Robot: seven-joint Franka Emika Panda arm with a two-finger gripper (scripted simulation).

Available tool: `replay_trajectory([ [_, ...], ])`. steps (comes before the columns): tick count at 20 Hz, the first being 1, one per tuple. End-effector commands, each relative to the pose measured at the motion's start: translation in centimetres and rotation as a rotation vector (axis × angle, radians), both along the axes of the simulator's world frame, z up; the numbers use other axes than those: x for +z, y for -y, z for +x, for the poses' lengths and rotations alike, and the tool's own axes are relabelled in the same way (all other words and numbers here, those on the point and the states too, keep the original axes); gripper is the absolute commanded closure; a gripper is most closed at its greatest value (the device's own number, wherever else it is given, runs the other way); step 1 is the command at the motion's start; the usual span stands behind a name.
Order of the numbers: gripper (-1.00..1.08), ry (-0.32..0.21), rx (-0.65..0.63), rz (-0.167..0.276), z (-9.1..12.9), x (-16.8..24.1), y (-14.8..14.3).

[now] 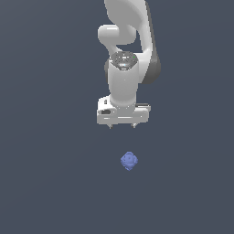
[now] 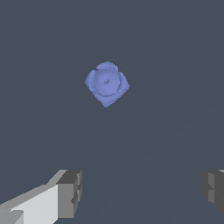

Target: Pick up the object and move it to a goal position.

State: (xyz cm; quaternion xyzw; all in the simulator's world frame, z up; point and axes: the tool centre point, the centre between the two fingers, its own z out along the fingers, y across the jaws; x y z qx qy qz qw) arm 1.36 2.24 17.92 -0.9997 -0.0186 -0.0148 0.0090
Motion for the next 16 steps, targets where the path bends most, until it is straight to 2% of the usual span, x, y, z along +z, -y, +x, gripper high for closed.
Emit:
replay_trajectory([
  [1, -0.92, -0.002, 0.000, 0.001, -0.1, 0.0, -0.2],
  [8, -0.92, -0.002, 0.039, -0.003, 0.6, -0.4, -0.3],
  [16, -0.92, -0.007, 0.183, -0.014, 3.0, -1.9, -1.1],
])
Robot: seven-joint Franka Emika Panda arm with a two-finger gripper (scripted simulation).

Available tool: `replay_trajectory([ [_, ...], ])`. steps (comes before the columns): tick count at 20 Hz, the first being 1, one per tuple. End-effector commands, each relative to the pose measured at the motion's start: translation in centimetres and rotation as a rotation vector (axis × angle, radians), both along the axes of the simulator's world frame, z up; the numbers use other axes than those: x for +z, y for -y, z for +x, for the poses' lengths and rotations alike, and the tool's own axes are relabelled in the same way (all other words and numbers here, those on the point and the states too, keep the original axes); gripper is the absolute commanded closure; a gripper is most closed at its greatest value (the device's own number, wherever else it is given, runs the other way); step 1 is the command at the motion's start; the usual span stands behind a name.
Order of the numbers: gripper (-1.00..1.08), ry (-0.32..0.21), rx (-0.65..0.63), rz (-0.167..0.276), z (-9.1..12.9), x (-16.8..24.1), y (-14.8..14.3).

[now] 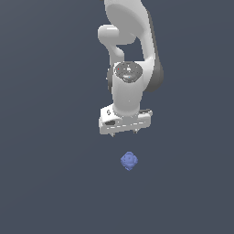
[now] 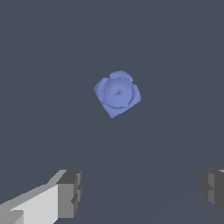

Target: Pick up the object and move it to a goal position.

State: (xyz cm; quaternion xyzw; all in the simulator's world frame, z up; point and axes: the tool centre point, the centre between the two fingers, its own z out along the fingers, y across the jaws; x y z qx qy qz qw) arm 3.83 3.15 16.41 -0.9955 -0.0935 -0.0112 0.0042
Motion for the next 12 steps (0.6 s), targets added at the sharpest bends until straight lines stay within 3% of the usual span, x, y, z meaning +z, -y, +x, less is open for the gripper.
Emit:
replay_trajectory([
  [1, -0.92, -0.002, 0.058, -0.004, 0.9, -0.7, -0.3],
  [12, -0.92, -0.013, 0.376, -0.016, 5.5, -4.8, -2.0],
])
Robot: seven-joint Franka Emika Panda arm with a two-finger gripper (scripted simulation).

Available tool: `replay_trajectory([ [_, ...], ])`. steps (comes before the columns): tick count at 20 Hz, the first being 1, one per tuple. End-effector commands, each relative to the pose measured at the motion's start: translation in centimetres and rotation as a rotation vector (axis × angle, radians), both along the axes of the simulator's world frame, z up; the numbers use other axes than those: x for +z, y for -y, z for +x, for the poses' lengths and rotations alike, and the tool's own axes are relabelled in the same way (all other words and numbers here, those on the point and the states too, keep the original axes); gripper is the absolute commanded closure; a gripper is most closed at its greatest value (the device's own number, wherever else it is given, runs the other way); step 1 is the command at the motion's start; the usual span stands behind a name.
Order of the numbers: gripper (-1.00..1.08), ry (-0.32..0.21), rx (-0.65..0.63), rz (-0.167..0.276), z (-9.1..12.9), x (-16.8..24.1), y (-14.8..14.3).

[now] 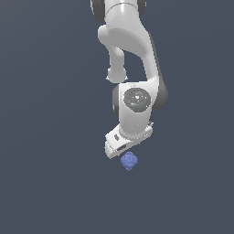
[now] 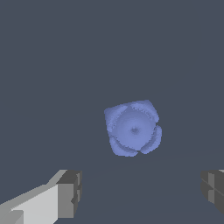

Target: Pick up the object and move it to a goal position.

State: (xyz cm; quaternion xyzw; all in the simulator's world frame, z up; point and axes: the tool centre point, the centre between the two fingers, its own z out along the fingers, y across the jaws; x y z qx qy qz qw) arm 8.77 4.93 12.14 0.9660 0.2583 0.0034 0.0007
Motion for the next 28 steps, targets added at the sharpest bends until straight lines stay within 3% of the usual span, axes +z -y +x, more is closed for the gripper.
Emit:
replay_trajectory([
  [1, -0.92, -0.002, 0.064, -0.001, 0.9, -0.9, -0.3],
  [11, -0.92, -0.006, 0.202, -0.001, 2.5, -3.0, -0.8],
  [19, -0.92, -0.007, 0.209, -0.001, 2.6, -3.5, -0.9],
  [28, -0.92, -0.007, 0.213, -0.001, 2.5, -7.8, -0.8],
])
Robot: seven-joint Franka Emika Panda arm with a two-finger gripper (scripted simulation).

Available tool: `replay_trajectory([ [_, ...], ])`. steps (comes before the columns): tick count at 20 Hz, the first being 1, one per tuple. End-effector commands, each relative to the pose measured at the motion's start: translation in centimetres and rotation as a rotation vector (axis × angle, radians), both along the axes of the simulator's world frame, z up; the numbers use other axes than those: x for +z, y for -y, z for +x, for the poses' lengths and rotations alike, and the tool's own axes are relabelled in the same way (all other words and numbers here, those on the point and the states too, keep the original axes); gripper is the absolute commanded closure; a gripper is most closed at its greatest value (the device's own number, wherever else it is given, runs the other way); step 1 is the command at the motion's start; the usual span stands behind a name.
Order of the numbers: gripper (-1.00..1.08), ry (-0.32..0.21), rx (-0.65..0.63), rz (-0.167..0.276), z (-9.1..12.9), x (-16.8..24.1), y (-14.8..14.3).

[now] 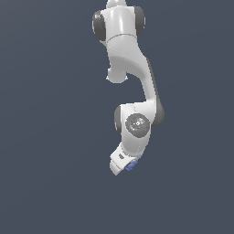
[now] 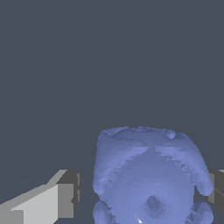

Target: Pick up the object and move it to a goal position.

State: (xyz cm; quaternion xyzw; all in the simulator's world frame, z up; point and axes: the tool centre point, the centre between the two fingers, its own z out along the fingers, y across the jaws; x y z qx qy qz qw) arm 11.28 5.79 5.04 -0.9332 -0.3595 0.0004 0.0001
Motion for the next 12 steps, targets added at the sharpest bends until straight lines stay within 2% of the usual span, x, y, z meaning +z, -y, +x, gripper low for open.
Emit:
replay_trajectory([
  [1, -0.92, 0.001, 0.001, 0.000, 0.00, -0.97, -0.01],
  [7, -0.92, 0.001, 0.001, 0.000, 0.16, -1.12, -0.02],
  [8, 1.08, 0.001, 0.001, 0.000, 0.16, -1.12, -0.02],
  [12, 1.08, 0.001, 0.001, 0.000, 0.16, -1.12, -0.02],
])
